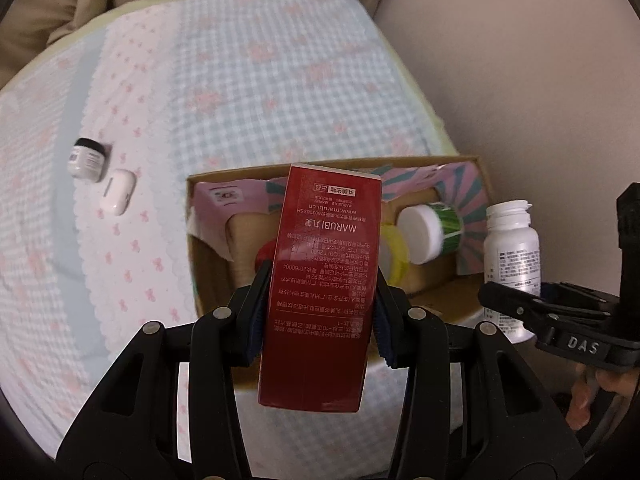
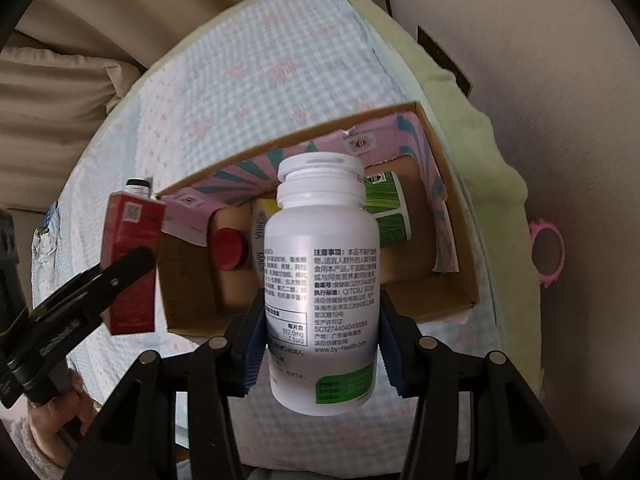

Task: Organize rigid objects
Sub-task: 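Lower the red box and pill bottle into the box and open both tools, then move both open tools toward the black-lidded jar and white earbud case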

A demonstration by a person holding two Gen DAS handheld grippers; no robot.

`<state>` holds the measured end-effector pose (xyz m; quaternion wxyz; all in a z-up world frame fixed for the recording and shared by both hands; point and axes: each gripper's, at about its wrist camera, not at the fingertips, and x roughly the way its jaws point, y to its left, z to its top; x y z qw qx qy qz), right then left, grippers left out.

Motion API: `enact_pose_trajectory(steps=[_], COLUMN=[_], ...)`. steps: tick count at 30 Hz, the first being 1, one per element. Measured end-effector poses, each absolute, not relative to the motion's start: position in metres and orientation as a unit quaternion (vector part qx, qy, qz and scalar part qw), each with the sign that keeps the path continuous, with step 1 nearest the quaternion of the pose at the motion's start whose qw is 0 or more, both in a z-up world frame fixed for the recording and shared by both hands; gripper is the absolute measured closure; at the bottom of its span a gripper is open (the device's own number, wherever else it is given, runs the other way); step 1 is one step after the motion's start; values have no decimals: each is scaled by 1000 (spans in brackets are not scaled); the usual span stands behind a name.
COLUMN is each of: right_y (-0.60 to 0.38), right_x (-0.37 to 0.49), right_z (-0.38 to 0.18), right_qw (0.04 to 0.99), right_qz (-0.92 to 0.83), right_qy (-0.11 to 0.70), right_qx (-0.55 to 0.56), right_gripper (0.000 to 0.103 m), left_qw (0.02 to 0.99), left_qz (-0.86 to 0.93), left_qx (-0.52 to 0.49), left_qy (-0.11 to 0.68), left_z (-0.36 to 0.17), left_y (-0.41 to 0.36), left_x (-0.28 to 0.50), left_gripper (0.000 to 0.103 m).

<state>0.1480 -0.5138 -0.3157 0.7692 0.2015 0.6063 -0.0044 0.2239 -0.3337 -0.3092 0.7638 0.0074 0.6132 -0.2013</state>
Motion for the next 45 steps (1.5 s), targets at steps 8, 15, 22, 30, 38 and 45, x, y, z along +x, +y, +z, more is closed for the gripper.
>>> enact_pose_trajectory(steps=[8, 15, 22, 30, 38, 45], right_y=[-517, -515, -513, -497, -457, -398], right_x=[166, 168, 154, 135, 96, 75], right_z=[-353, -348, -343, -306, -249, -211], right_qw=[749, 778, 793, 813, 836, 857], right_qz=[14, 13, 8, -24, -63, -69], right_qy=[629, 597, 584, 559, 523, 496], right_qx=[210, 195, 172, 163, 154, 126], right_gripper=[57, 0, 0, 0, 0, 0], left_qw=[744, 759, 766, 780, 806, 825], left_qz=[-185, -183, -171, -193, -218, -213], left_qx=[20, 45, 55, 54, 63, 80], left_qy=[642, 624, 617, 593, 546, 517], left_z=[-348, -330, -309, -270, -219, -185], left_y=[-341, -339, -308, -273, -222, -155], left_x=[243, 242, 222, 194, 166, 155], left_gripper=[62, 0, 0, 0, 0, 0])
